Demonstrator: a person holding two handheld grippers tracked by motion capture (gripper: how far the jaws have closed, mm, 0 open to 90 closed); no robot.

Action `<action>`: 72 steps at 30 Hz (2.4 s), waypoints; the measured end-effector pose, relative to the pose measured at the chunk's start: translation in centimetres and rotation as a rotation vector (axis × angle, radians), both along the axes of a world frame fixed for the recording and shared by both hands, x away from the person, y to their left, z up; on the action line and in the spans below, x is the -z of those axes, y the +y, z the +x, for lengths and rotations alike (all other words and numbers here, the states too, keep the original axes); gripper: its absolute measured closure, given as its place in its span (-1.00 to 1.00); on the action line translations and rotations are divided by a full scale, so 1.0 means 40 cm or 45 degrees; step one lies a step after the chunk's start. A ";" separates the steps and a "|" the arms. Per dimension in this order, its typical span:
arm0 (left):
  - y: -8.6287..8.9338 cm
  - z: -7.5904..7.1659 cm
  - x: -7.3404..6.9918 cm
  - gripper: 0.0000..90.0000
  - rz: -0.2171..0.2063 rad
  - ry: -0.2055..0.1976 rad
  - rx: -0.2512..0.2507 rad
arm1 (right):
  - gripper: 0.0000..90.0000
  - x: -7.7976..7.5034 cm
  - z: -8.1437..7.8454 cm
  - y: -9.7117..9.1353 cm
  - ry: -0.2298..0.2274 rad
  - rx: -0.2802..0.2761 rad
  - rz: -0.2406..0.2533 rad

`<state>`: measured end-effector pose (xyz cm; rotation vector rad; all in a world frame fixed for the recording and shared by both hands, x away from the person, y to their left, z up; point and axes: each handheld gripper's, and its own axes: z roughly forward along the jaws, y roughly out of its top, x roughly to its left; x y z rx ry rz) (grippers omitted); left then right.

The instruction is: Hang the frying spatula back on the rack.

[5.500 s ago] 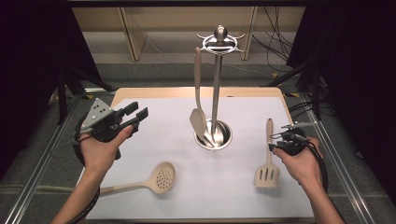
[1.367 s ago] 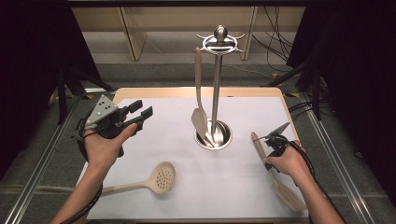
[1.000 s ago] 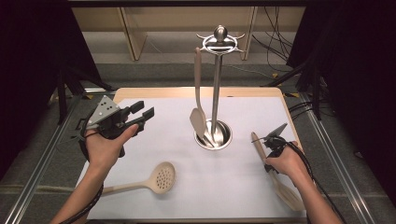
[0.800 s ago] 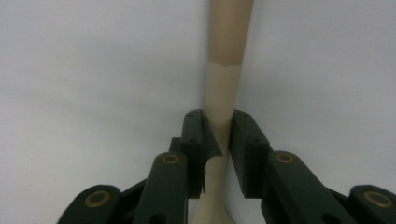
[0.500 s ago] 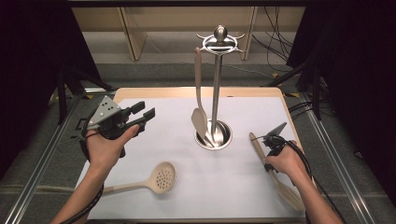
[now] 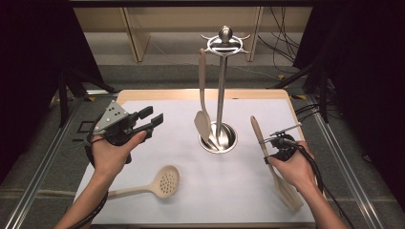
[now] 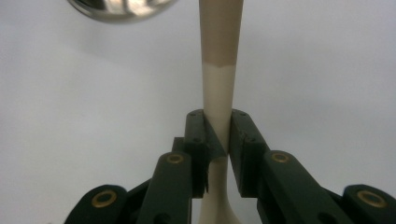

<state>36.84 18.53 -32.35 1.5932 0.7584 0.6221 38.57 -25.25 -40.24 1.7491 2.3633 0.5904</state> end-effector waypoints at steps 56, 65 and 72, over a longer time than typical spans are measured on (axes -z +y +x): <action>-0.419 0.032 -0.056 0.46 -0.072 0.096 0.484 | 0.75 -0.172 -0.156 0.172 -0.749 -0.335 0.278; -0.391 0.013 -0.110 0.60 -0.079 0.002 0.682 | 0.66 -0.197 -0.168 0.182 -0.898 -0.476 0.336; -0.368 0.019 -0.123 0.60 -0.067 -0.004 0.784 | 0.36 -0.206 -0.151 0.158 -1.042 -0.730 0.486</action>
